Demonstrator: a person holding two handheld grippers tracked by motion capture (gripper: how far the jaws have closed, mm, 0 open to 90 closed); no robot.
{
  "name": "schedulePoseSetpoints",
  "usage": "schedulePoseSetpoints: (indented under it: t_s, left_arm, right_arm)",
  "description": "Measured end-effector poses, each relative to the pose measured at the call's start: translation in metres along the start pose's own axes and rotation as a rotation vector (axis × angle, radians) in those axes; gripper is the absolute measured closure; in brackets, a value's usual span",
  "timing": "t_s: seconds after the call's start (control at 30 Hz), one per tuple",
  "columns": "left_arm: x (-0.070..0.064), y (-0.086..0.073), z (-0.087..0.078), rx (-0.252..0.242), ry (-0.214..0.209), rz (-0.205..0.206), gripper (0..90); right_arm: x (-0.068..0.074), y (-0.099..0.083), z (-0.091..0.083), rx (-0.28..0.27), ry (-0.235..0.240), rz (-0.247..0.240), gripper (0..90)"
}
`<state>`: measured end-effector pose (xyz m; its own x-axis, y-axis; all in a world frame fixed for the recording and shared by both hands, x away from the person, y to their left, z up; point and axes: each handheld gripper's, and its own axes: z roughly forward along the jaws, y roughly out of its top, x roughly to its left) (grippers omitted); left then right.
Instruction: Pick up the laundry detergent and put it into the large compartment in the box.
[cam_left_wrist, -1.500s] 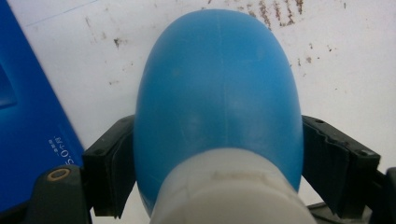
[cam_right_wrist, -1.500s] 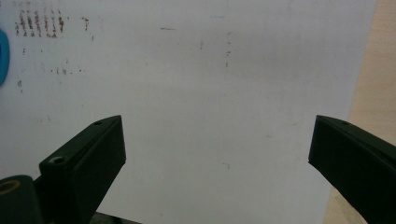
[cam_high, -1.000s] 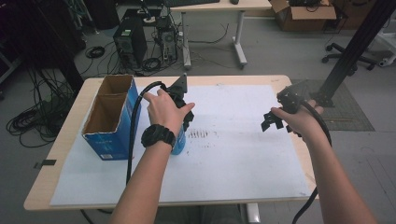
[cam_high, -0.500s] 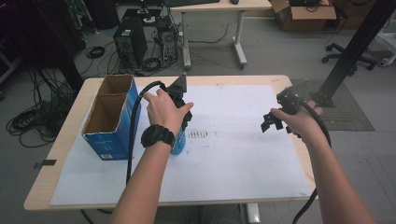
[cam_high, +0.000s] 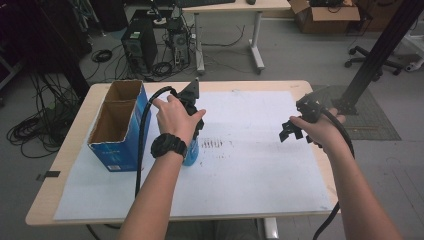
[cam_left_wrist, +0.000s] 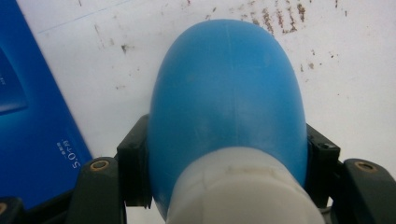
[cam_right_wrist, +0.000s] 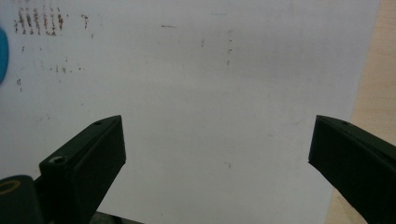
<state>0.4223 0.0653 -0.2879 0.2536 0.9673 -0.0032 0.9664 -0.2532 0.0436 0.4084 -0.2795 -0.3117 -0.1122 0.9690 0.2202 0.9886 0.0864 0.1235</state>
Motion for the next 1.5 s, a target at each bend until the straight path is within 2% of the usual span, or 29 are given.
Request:
schedulePoseSetpoints:
  t_s: [0.37, 0.53, 1.17, 1.5]
  left_arm:
    - [-0.001, -0.001, -0.002, 0.001, 0.011, 0.002, 37.0]
    - [-0.001, -0.001, -0.010, -0.006, 0.015, 0.001, 37.1]
    - [0.004, -0.003, -0.060, -0.045, 0.004, 0.008, 37.0]
    - [0.006, -0.001, -0.093, -0.073, 0.014, 0.014, 37.0]
  right_arm:
    - [0.000, -0.001, -0.002, -0.002, 0.002, -0.004, 3.8]
    - [0.001, 0.000, -0.004, -0.006, 0.002, -0.005, 3.8]
    - [0.008, 0.002, -0.012, -0.019, 0.008, -0.014, 3.8]
    - [0.009, 0.003, -0.014, -0.020, 0.010, -0.016, 3.8]
